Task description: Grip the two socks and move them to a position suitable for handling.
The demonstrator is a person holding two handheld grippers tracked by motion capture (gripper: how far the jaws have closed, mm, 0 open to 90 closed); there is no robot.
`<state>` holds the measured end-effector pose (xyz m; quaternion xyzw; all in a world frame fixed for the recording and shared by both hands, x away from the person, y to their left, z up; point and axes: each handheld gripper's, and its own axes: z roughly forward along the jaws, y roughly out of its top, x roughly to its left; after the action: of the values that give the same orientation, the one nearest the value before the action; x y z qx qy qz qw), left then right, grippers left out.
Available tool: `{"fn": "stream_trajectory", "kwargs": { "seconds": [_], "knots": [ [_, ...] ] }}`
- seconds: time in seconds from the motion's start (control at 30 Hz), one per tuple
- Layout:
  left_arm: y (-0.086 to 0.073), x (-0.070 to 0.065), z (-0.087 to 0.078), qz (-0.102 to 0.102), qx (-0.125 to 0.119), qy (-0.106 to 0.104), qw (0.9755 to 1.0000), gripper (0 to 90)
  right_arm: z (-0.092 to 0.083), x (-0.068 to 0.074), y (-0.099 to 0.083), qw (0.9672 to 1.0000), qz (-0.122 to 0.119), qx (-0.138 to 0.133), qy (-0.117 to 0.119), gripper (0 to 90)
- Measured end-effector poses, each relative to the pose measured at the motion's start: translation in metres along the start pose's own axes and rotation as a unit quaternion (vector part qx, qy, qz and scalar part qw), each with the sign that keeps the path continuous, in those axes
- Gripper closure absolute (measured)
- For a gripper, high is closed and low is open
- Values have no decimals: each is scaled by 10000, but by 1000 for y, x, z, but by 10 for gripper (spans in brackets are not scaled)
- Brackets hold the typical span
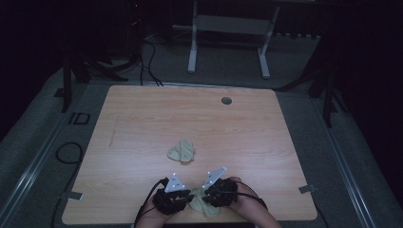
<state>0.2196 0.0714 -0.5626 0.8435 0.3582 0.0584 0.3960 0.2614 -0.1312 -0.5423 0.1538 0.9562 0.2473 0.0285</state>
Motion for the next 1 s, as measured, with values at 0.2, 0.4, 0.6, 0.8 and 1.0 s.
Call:
{"fn": "stream_trajectory", "kwargs": {
  "seconds": [0.2,0.4,0.6,0.8,1.0],
  "knots": [
    [0,-4,3,135,112,138,9998,886,-2,4,0,10000,-16,13,-11,837],
    [1,-2,0,111,25,334,9994,891,-18,9,0,9999,-36,-142,-4,839],
    [3,1,-9,-20,-157,415,9990,892,-53,5,-3,9981,165,-559,-217,839],
    [6,5,-24,-232,-463,498,9974,892,-81,-5,-19,9929,552,-910,-526,838],
    [2,4,-23,-287,-433,509,9974,891,-84,-14,-40,9888,942,-949,-657,833]
  ]
}}
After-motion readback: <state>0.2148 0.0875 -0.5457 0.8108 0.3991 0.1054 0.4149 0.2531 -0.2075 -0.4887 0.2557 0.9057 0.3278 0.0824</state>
